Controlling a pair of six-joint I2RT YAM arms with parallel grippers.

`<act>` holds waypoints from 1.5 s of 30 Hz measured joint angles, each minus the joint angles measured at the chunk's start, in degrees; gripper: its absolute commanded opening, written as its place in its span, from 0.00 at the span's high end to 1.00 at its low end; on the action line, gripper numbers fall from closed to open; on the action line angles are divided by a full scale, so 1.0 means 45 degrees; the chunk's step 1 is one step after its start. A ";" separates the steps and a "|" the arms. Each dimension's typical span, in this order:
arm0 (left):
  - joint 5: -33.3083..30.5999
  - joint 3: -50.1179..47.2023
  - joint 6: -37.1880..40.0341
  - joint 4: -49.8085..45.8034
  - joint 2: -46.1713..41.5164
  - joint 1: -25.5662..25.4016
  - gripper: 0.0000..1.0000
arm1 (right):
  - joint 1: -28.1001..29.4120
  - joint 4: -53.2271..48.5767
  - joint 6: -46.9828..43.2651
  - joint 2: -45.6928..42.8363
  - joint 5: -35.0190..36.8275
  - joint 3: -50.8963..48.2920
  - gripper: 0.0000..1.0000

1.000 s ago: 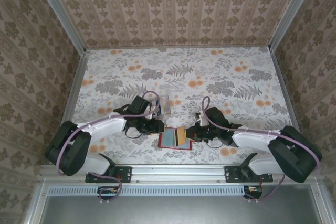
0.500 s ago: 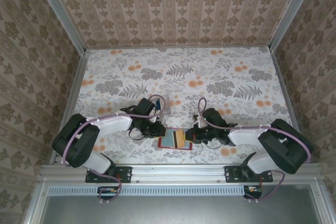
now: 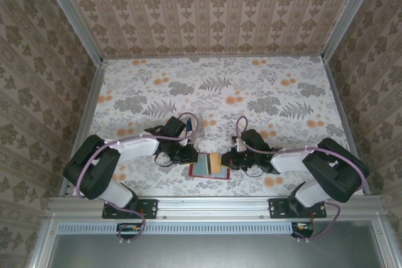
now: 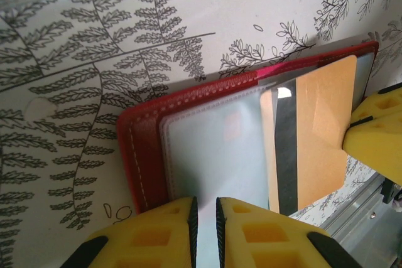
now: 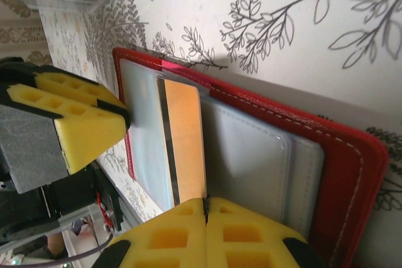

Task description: Put the credit cards into the card holder

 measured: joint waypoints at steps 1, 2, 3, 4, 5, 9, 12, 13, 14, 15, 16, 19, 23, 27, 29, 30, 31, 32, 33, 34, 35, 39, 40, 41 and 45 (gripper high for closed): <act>-0.0005 0.0000 0.0005 -0.0029 -0.0024 0.0000 0.80 | 0.0005 0.0078 0.0092 0.0000 0.0155 0.0000 1.00; 0.0000 0.0000 0.0000 -0.0068 -0.0049 0.0000 0.79 | 0.0039 0.0117 0.0146 0.0000 0.0253 -0.0005 1.00; 0.0000 -0.0005 0.0000 -0.0146 -0.0102 0.0000 0.77 | 0.0092 0.0185 0.0199 0.0000 0.0427 -0.0005 1.00; 0.0005 -0.0005 -0.0005 -0.0223 -0.0170 0.0000 0.76 | 0.0165 0.0199 0.0233 0.0000 0.0539 0.0000 1.00; 0.0005 -0.0005 -0.0005 -0.0330 -0.0267 0.0000 0.75 | 0.0253 0.0204 0.0262 0.0005 0.0646 0.0000 1.00; -0.0063 -0.0010 -0.0005 -0.0704 -0.0801 0.0000 0.73 | 0.0695 0.0787 0.0578 0.0515 0.0967 0.0000 1.00; -0.0306 -0.0039 0.0000 -0.1044 -0.1146 0.0000 0.72 | 0.0967 0.1365 0.0816 0.0811 0.1180 0.0015 1.00; -0.0457 -0.0039 0.0005 -0.1214 -0.1171 0.0000 0.71 | 0.1049 0.1506 0.0874 0.0894 0.1253 0.0034 1.00; -0.0593 -0.0039 0.0034 -0.1365 -0.1166 0.0000 0.71 | 0.1137 0.1632 0.0971 0.0962 0.1350 0.0049 1.00; -0.0724 -0.0058 0.0063 -0.1486 -0.1141 0.0000 0.71 | 0.1214 0.1758 0.1064 0.1020 0.1438 0.0073 1.00; -0.0821 -0.0092 0.0087 -0.1535 -0.1117 0.0000 0.71 | 0.1292 0.1826 0.1122 0.1059 0.1530 0.0092 1.00; -0.1044 -0.0223 0.0131 -0.1515 -0.0806 -0.0053 0.75 | 0.1540 0.1875 0.1258 0.1073 0.1928 0.0131 1.00; -0.1030 -0.0209 0.0189 -0.1321 -0.0403 -0.0165 0.79 | 0.1715 0.1685 0.1472 0.0918 0.2555 0.0155 1.00; -0.0942 -0.0209 0.0185 -0.0903 -0.0287 -0.0335 0.81 | 0.1836 0.1103 0.1477 0.0529 0.3385 0.0175 1.00; -0.0903 -0.0209 0.0185 -0.0743 -0.0257 -0.0398 0.81 | 0.1870 0.1020 0.1486 0.0457 0.3638 0.0185 1.00; -0.0879 -0.0209 0.0185 -0.0670 -0.0243 -0.0423 0.81 | 0.1899 0.1010 0.1506 0.0457 0.3784 0.0199 1.00; -0.0845 -0.0209 0.0180 -0.0622 -0.0228 -0.0427 0.80 | 0.1953 0.0962 0.1535 0.0457 0.3876 0.0223 1.00; -0.0806 -0.0209 0.0180 -0.0583 -0.0209 -0.0427 0.81 | 0.2011 0.0923 0.1579 0.0457 0.3944 0.0262 1.00; -0.0777 -0.0209 0.0175 -0.0515 -0.0189 -0.0427 0.81 | 0.2069 0.0913 0.1642 0.0457 0.4012 0.0301 1.00; -0.0724 -0.0209 0.0165 -0.0398 -0.0170 -0.0437 0.81 | 0.2161 0.0869 0.1729 0.0457 0.4085 0.0379 1.00; -0.0665 -0.0209 0.0117 -0.0296 -0.0151 -0.0457 0.81 | 0.2220 0.0821 0.1768 0.0457 0.4109 0.0452 1.00; -0.0408 -0.0233 -0.0102 0.0204 -0.0010 -0.0515 0.81 | 0.2560 0.0359 0.1763 0.0466 0.4250 0.1020 1.00; -0.0359 -0.0233 -0.0136 0.0287 0.0010 -0.0520 0.81 | 0.2633 0.0136 0.1753 0.0471 0.4299 0.1243 1.00; -0.0355 -0.0238 -0.0175 0.0340 0.0015 -0.0525 0.81 | 0.2686 0.0005 0.1753 0.0486 0.4347 0.1394 1.00; -0.0325 -0.0296 -0.0306 0.0491 0.0015 -0.0559 0.81 | 0.2754 -0.0291 0.1705 0.0797 0.4590 0.1860 1.00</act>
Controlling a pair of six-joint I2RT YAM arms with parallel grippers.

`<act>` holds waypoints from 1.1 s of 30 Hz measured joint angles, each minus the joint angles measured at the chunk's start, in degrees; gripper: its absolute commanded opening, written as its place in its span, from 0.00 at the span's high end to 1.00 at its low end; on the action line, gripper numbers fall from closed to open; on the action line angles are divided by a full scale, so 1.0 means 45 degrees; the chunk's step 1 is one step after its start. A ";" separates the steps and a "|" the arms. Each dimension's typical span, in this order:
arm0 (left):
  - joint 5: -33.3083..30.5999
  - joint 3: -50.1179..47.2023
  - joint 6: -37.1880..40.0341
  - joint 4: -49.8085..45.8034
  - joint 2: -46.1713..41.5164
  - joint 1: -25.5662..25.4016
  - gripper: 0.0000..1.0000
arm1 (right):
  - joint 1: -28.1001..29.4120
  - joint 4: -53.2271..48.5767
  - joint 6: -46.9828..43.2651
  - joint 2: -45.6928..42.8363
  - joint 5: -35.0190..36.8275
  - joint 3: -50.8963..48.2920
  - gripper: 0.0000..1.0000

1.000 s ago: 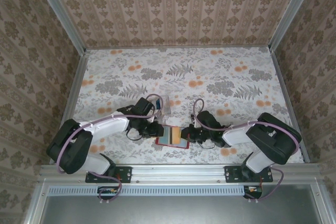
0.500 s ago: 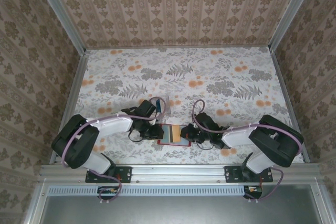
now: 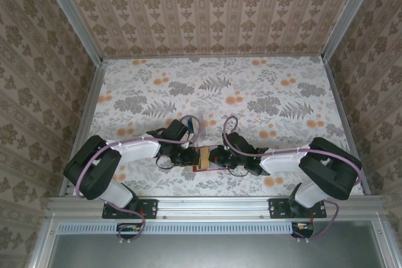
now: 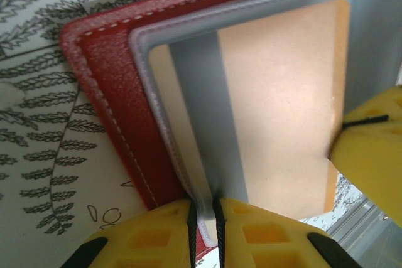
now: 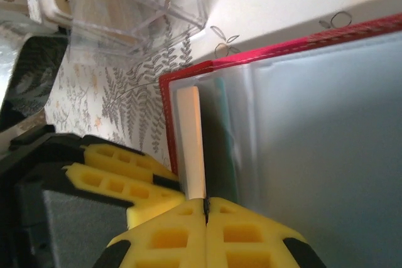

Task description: Put the credit cards into the card holder

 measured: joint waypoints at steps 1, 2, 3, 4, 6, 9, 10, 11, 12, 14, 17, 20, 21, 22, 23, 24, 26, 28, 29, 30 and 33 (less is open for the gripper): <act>0.0000 0.0000 0.0000 0.0000 -0.0005 0.0000 0.81 | 0.0000 -0.0029 0.0005 0.0141 0.0083 0.0024 1.00; 0.0000 0.0000 -0.0010 -0.0005 -0.0015 0.0000 0.81 | 0.0000 -0.0083 0.0005 0.0277 0.0141 0.0034 1.00; 0.0000 0.0000 -0.0044 -0.0005 -0.0029 0.0000 0.81 | 0.0000 -0.0155 0.0005 0.0437 0.0146 0.0034 1.00; 0.0010 -0.0024 -0.0092 -0.0005 -0.0063 0.0000 0.81 | 0.0000 -0.0204 0.0005 0.0578 0.0131 0.0034 0.98; 0.0010 -0.0073 -0.0107 -0.0083 -0.0189 0.0000 0.81 | 0.0015 -0.0204 -0.0010 0.0602 0.0126 0.0039 0.94; 0.0015 -0.0087 -0.0107 -0.0369 -0.0505 0.0015 0.79 | 0.0039 -0.0437 -0.0160 0.0491 0.0131 0.0058 0.89; 0.0015 -0.0112 -0.0107 -0.0413 -0.0670 0.0053 0.79 | 0.0039 -0.0777 -0.0316 0.0301 0.0151 0.0083 0.86; 0.0015 -0.0131 -0.0112 -0.0471 -0.0816 0.0087 0.79 | 0.0044 -0.1112 -0.0452 0.0102 0.0199 0.0102 0.83; 0.0005 -0.0141 -0.0112 -0.0578 -0.1010 0.0136 0.78 | 0.0063 -0.1608 -0.0680 -0.0199 0.0291 0.0141 0.79; 0.0000 -0.0141 -0.0141 -0.0709 -0.1287 0.0248 0.77 | 0.0063 -0.2633 -0.1151 -0.0777 0.0583 0.0316 0.73; -0.0058 -0.0141 -0.0155 -0.0908 -0.1579 0.0427 0.75 | 0.0073 -0.4148 -0.1802 -0.1715 0.1093 0.0729 0.62; -0.0267 -0.0141 -0.0146 -0.0976 -0.1603 0.0505 0.75 | 0.0073 -0.5299 -0.2322 -0.2579 0.1656 0.0952 0.51; -0.0359 -0.0141 -0.0141 -0.0986 -0.1559 0.0505 0.75 | 0.0073 -0.5746 -0.2467 -0.2744 0.1933 0.0991 0.49; -0.0413 -0.0136 -0.0141 -0.0981 -0.1496 0.0505 0.75 | 0.0073 -0.6067 -0.2584 -0.2803 0.2113 0.0996 0.48; -0.0447 -0.0136 -0.0141 -0.0976 -0.1413 0.0505 0.75 | 0.0073 -0.6373 -0.2681 -0.2803 0.2278 0.1001 0.47; -0.0481 -0.0136 -0.0136 -0.0967 -0.1248 0.0505 0.75 | 0.0073 -0.6717 -0.2769 -0.2778 0.2409 0.1001 0.47; -0.0515 -0.0136 -0.0141 -0.0952 -0.0991 0.0505 0.74 | 0.0073 -0.7101 -0.2939 -0.2657 0.2579 0.1001 0.47; -0.0549 -0.0131 -0.0136 -0.0967 -0.0865 0.0505 0.74 | 0.0073 -0.7359 -0.3050 -0.2365 0.2652 0.1039 0.48; -0.0578 -0.0126 -0.0136 -0.0981 -0.0840 0.0505 0.74 | 0.0073 -0.7475 -0.3084 -0.2166 0.2657 0.1098 0.50; -0.0593 -0.0126 -0.0136 -0.0976 -0.0806 0.0505 0.74 | 0.0073 -0.7553 -0.3147 -0.1885 0.2652 0.1190 0.54; -0.0583 -0.0121 -0.0131 -0.0884 -0.0588 0.0515 0.74 | 0.0083 -0.7538 -0.3347 -0.1389 0.2642 0.1447 0.64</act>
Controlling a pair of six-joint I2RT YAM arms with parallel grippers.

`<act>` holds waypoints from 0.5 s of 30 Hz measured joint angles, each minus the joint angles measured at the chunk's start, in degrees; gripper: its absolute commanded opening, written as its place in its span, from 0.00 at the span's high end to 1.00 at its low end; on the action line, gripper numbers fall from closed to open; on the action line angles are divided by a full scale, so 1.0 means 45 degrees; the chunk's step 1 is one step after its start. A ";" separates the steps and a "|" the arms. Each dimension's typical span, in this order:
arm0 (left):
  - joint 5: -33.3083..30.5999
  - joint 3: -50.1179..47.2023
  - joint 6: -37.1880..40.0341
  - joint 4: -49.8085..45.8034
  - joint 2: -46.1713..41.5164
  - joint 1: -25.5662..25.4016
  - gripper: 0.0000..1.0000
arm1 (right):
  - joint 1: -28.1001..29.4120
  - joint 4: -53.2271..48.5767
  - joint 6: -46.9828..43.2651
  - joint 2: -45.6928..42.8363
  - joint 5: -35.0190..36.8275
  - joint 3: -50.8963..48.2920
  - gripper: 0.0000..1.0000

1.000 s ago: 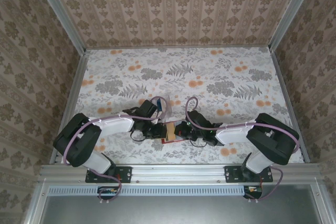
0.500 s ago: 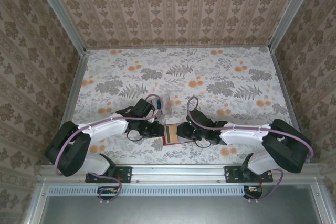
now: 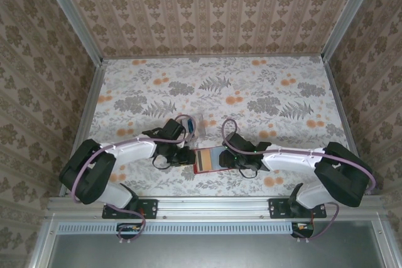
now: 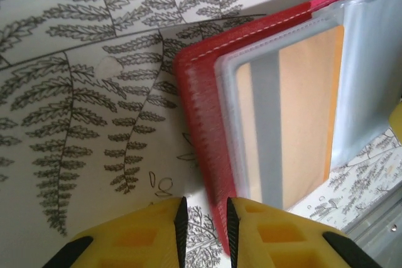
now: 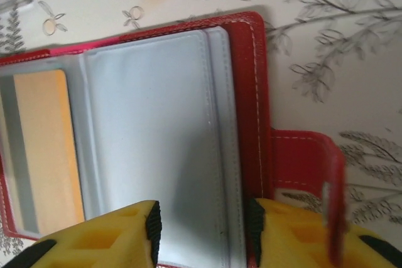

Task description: Put the credit cards into the card holder

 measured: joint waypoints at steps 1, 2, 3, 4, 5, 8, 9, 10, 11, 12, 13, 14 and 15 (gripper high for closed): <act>0.0015 0.0000 -0.0005 0.0044 0.0087 0.0000 0.74 | 0.0000 0.0005 -0.0049 0.0087 -0.0034 0.0092 0.65; 0.0024 0.0000 -0.0010 0.0053 0.0170 0.0000 0.74 | 0.0005 0.0005 -0.0107 0.0141 -0.0049 0.0146 0.65; 0.0063 0.0000 -0.0015 0.0092 0.0223 0.0005 0.74 | 0.0005 -0.0015 -0.0146 0.0160 -0.0078 0.0185 0.65; 0.0097 0.0000 -0.0019 0.0102 0.0219 0.0049 0.74 | 0.0010 -0.0019 -0.0199 0.0160 -0.0078 0.0214 0.64; 0.0112 0.0000 -0.0019 0.0107 0.0219 0.0053 0.74 | 0.0015 -0.0024 -0.0253 0.0160 -0.0078 0.0248 0.63; 0.0112 0.0000 -0.0019 0.0102 0.0219 0.0063 0.75 | 0.0063 -0.0316 -0.0355 0.0160 -0.0019 0.0432 0.59; 0.0112 0.0000 -0.0019 0.0097 0.0219 0.0063 0.75 | 0.0097 -0.0486 -0.0389 0.0160 0.0068 0.0539 0.59; 0.0107 0.0000 -0.0019 0.0097 0.0219 0.0063 0.75 | 0.0126 -0.0597 -0.0403 0.0155 0.0151 0.0617 0.59; 0.0107 0.0000 -0.0019 0.0097 0.0219 0.0063 0.75 | 0.0165 -0.0748 -0.0437 0.0155 0.0248 0.0719 0.59; 0.0102 0.0000 -0.0019 0.0097 0.0204 0.0063 0.75 | 0.0233 -0.0884 -0.0500 0.0141 0.0359 0.0821 0.59; 0.0097 -0.0005 -0.0019 0.0102 0.0189 0.0063 0.76 | 0.0345 -0.1030 -0.0588 0.0131 0.0539 0.0942 0.58; 0.0083 -0.0005 -0.0019 0.0107 0.0165 0.0063 0.76 | 0.0461 -0.1107 -0.0646 0.0131 0.0685 0.1039 0.57; 0.0063 -0.0005 -0.0019 0.0102 0.0141 0.0068 0.76 | 0.0593 -0.1200 -0.0695 0.0136 0.0811 0.1137 0.56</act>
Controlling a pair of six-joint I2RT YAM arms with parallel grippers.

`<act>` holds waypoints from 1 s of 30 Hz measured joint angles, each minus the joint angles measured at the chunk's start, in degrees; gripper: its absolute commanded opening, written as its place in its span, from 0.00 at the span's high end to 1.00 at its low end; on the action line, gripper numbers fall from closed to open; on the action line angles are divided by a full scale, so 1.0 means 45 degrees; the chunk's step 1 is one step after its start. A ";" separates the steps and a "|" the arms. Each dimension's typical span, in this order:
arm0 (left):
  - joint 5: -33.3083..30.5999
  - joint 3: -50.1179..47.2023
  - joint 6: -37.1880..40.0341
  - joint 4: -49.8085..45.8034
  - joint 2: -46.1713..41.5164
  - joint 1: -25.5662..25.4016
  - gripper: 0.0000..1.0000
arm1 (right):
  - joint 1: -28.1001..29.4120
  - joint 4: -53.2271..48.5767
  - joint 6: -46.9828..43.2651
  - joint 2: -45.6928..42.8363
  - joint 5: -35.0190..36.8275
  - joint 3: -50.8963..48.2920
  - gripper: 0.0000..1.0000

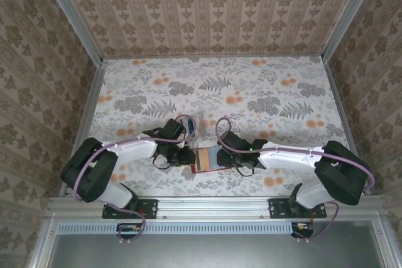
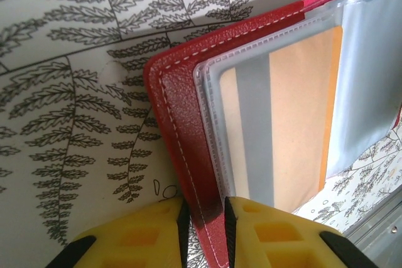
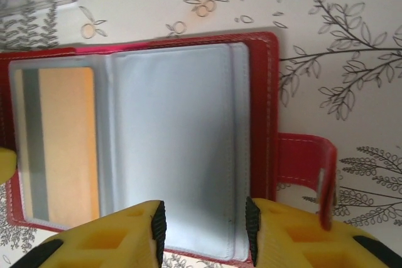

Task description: Put the credit cards into the card holder

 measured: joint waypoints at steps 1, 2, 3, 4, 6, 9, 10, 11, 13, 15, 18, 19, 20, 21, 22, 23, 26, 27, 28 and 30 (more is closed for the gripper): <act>-0.0005 0.0000 -0.0005 0.0005 -0.0010 0.0005 0.77 | 0.0126 -0.0068 -0.0078 0.0010 0.0112 0.0126 0.54; -0.0010 0.0000 -0.0010 0.0010 -0.0015 0.0005 0.77 | 0.0253 -0.0175 -0.0170 0.0073 0.0160 0.0301 0.52; -0.0015 -0.0005 -0.0034 0.0044 -0.0015 0.0005 0.77 | 0.0340 -0.0228 -0.0267 0.0214 0.0204 0.0510 0.51; -0.0015 -0.0010 -0.0039 0.0083 -0.0015 0.0005 0.77 | 0.0389 -0.0248 -0.0335 0.0369 0.0223 0.0680 0.50; -0.0015 -0.0010 -0.0039 0.0141 -0.0015 0.0005 0.77 | 0.0476 -0.0243 -0.0476 0.0869 0.0335 0.1088 0.49; -0.0015 -0.0015 -0.0039 0.0146 -0.0019 0.0005 0.77 | 0.0491 -0.0325 -0.0607 0.1535 0.0447 0.1438 0.44; -0.0015 -0.0015 -0.0039 0.0151 -0.0024 0.0005 0.77 | 0.0491 -0.0393 -0.0636 0.1666 0.0505 0.1467 0.43; -0.0019 -0.0015 -0.0039 0.0155 -0.0034 0.0005 0.77 | 0.0510 -0.0500 -0.0680 0.1768 0.0607 0.1481 0.42; -0.0053 -0.0015 -0.0039 0.0175 -0.0068 0.0005 0.77 | 0.0578 -0.0816 -0.0801 0.1899 0.0894 0.1520 0.41; -0.0053 -0.0019 -0.0049 0.0204 -0.0112 0.0005 0.77 | 0.0641 -0.1156 -0.0894 0.1919 0.1132 0.1676 0.40; -0.0053 -0.0141 -0.0131 0.0321 -0.0204 0.0005 0.78 | 0.0719 -0.1282 -0.0976 0.1928 0.1268 0.1739 0.42; -0.0053 -0.0160 -0.0136 0.0321 -0.0209 0.0005 0.78 | 0.0724 -0.1282 -0.0986 0.1972 0.1258 0.1739 0.42; -0.0053 -0.0160 -0.0136 0.0321 -0.0209 0.0005 0.78 | 0.0738 -0.1277 -0.0991 0.2064 0.1253 0.1758 0.43; -0.0053 -0.0160 -0.0136 0.0335 -0.0209 0.0010 0.78 | 0.0743 -0.1307 -0.1015 0.2205 0.1258 0.1817 0.44; -0.0053 -0.0160 -0.0141 0.0350 -0.0209 0.0005 0.78 | 0.0753 -0.1399 -0.1039 0.2375 0.1263 0.1957 0.46; -0.0053 -0.0160 -0.0141 0.0364 -0.0209 0.0005 0.78 | 0.0753 -0.1452 -0.1044 0.2463 0.1258 0.2084 0.49; -0.0049 -0.0160 -0.0141 0.0442 -0.0209 0.0005 0.78 | 0.0777 -0.1355 -0.1326 0.2720 0.1195 0.2307 0.64; -0.0049 -0.0160 -0.0146 0.0442 -0.0209 0.0005 0.78 | 0.0777 -0.1336 -0.1360 0.2730 0.1175 0.2307 0.70; -0.0049 -0.0160 -0.0146 0.0452 -0.0209 0.0005 0.78 | 0.0777 -0.1321 -0.1370 0.2725 0.1112 0.2307 0.73; -0.0044 -0.0160 -0.0194 0.0505 -0.0209 0.0005 0.78 | 0.0777 -0.1180 -0.1341 0.2701 0.0962 0.2288 0.76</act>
